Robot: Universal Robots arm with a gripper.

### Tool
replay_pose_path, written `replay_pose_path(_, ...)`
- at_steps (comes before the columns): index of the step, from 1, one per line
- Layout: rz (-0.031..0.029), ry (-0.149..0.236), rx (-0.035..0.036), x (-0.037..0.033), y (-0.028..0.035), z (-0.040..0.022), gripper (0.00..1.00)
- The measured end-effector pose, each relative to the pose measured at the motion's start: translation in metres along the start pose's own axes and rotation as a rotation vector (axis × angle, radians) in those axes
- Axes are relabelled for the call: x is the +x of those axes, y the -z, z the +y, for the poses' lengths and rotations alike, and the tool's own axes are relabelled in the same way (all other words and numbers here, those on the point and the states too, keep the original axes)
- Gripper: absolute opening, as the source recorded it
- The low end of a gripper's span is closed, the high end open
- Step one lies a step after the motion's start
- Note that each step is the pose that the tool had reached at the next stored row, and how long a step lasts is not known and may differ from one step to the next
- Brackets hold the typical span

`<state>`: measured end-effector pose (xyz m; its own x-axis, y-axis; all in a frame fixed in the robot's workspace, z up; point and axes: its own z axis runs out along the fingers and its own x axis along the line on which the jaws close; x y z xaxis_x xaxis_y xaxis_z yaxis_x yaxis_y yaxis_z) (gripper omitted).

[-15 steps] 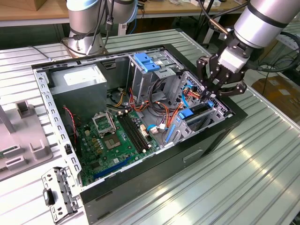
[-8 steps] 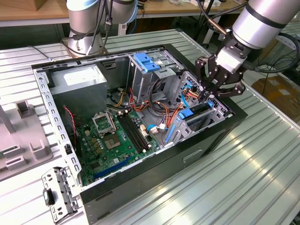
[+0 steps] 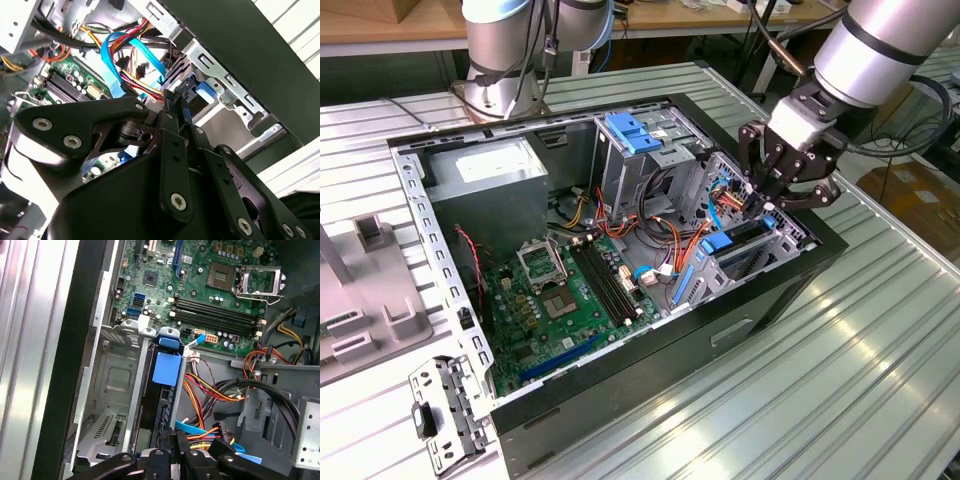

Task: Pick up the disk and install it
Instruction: 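Insert the first disk wire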

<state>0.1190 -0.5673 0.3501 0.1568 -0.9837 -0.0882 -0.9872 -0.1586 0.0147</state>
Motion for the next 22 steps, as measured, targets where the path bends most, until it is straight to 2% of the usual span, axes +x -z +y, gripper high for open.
replay_pose_path(2, -0.0008, -0.053, 0.0047, 0.0001, -0.0009, 0.0, 0.17)
replay_pose_path(12, -0.0031, -0.207, 0.0183, 0.0003, -0.0035, -0.0001, 0.17)
replay_pose_path(14, -0.0038, -0.252, 0.0223, 0.0004, -0.0042, -0.0001, 0.17)
replay_pose_path(18, -0.0046, -0.312, 0.0276, 0.0005, -0.005, -0.0001, 0.17)
replay_pose_path(20, -0.0054, -0.358, 0.0317, 0.0005, -0.0054, -0.0001, 0.17)
replay_pose_path(22, -0.0054, -0.353, 0.0313, 0.0005, -0.0054, 0.0, 0.17)
